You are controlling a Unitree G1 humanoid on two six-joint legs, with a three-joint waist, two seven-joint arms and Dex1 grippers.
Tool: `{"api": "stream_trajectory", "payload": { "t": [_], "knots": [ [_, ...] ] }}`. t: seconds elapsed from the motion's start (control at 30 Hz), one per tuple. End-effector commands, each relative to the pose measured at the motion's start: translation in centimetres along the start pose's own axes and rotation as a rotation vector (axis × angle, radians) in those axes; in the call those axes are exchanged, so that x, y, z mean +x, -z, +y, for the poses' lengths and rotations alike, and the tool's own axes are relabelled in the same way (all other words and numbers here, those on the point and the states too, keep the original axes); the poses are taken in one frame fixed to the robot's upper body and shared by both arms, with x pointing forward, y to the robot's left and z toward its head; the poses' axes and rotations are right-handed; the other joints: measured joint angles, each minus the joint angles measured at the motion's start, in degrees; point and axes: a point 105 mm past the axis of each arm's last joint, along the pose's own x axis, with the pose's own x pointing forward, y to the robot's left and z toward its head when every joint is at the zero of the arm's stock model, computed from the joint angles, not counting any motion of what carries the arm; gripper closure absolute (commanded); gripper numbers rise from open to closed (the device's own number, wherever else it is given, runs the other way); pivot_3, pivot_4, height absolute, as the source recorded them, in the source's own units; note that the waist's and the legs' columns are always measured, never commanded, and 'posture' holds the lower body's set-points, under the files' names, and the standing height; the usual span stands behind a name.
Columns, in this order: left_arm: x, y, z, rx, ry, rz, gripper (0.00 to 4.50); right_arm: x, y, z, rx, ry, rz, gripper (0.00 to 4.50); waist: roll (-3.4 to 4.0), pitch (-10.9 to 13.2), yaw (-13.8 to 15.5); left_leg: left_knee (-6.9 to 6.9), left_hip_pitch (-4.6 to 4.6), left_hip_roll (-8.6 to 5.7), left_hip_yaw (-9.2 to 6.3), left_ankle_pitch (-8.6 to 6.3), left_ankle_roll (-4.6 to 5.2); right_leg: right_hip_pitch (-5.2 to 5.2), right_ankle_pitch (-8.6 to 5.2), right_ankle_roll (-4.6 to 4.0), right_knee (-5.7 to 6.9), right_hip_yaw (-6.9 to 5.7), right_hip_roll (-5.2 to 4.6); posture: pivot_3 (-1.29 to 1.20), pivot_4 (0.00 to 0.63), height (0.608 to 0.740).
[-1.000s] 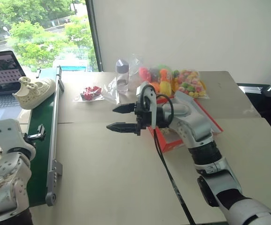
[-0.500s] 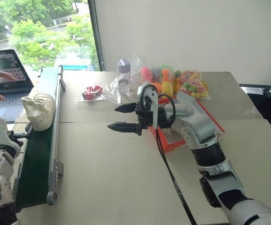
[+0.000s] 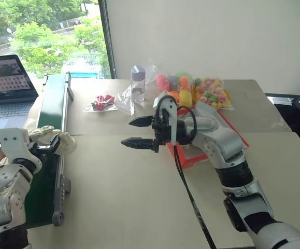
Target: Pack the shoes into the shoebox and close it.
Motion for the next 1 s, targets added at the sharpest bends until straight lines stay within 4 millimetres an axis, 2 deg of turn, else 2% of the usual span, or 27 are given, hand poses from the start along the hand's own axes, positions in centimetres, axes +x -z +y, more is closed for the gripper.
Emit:
{"api": "stream_trajectory", "payload": {
  "t": [0.03, 0.1, 0.2, 0.27, 0.33, 0.53, 0.67, 0.8, 0.93, 1.0],
  "knots": [
    [0.1, -0.2, -1.2, -0.030, 0.043, 0.002, 0.04, -0.4, -1.6, 0.4, -0.044, -0.009, -0.041, 0.00, 0.00, 0.00, -0.01, 0.00, 0.00, 0.01, 0.00, 0.00, 0.01, 0.00, -0.01, 0.02, 0.00, -0.01, 0.02, 0.00, 0.150, 0.740],
    [0.1, 0.4, -0.8, -0.064, 0.009, 0.030, 0.04, -0.5, -1.6, 0.3, -0.050, -0.004, -0.037, 0.00, 0.00, 0.00, -0.01, 0.00, 0.01, 0.01, 0.00, 0.01, 0.02, 0.00, -0.04, 0.08, 0.02, 0.00, 0.04, 0.00, 0.150, 0.740],
    [-0.2, 2.6, 0.7, -0.118, -0.087, 0.135, 0.04, -0.6, -1.6, 0.2, -0.052, 0.004, -0.036, 0.00, 0.00, 0.00, -0.06, 0.00, 0.06, -0.01, 0.00, 0.04, 0.06, 0.04, -0.12, 0.22, 0.03, 0.01, 0.09, 0.00, 0.150, 0.740],
    [-0.7, 4.3, 1.2, -0.176, -0.117, 0.193, 0.56, -0.8, -1.6, -0.1, -0.062, 0.018, -0.031, 0.00, 0.00, -0.01, -0.15, 0.00, 0.12, 0.00, 0.02, 0.04, 0.07, 0.09, -0.12, 0.24, 0.04, 0.05, 0.16, 0.00, 0.150, 0.740],
    [-1.0, 4.9, 1.0, -0.186, -0.108, 0.214, 1.13, -0.9, -1.6, -0.2, -0.067, 0.027, -0.028, 0.00, 0.02, -0.02, -0.17, 0.00, 0.15, 0.00, 0.03, 0.04, 0.07, 0.10, -0.12, 0.25, 0.05, 0.07, 0.15, 0.00, 0.150, 0.740],
    [-0.8, 4.2, 0.0, -0.179, -0.076, 0.182, 3.30, -0.8, -1.8, -0.6, -0.078, 0.041, -0.030, 0.00, 0.27, -0.16, 0.01, 0.00, 0.23, 0.01, 0.02, 0.01, 0.00, 0.14, -0.25, 0.04, 0.09, 0.05, 0.13, 0.00, 0.150, 0.740],
    [-0.5, 3.6, -0.6, -0.169, -0.054, 0.157, 4.39, -0.8, -2.0, -0.8, -0.083, 0.050, -0.035, 0.00, 0.28, -0.16, 0.06, 0.00, 0.23, 0.00, 0.03, 0.02, -0.02, 0.14, -0.23, 0.00, 0.09, 0.02, 0.13, 0.00, 0.150, 0.740],
    [0.3, 1.4, -1.6, -0.155, -0.016, 0.073, 4.48, -0.8, -2.2, -0.9, -0.076, 0.061, -0.042, 0.00, 0.27, -0.16, 0.46, 0.01, 0.16, -0.02, 0.04, 0.03, -0.02, 0.14, -0.23, 0.00, 0.07, -0.05, 0.12, 0.00, 0.150, 0.740],
    [1.1, -3.0, -4.8, -0.115, 0.117, -0.058, 4.48, -1.1, -3.3, -1.2, -0.019, 0.073, -0.113, 0.00, 0.20, -0.11, 1.36, 0.03, 0.02, -0.02, 0.03, 0.07, -0.01, 0.11, -0.22, 0.00, 0.02, -0.25, 0.03, 0.00, 0.150, 0.740],
    [1.6, -5.9, -6.8, -0.104, 0.194, -0.138, 4.48, -1.3, -4.3, -1.6, 0.029, 0.085, -0.167, 0.00, 0.12, -0.08, 1.38, 0.08, -0.18, 0.00, 0.01, 0.14, 0.01, 0.06, -0.20, 0.01, -0.03, -0.43, -0.03, 0.00, 0.150, 0.740]
  ]
}}
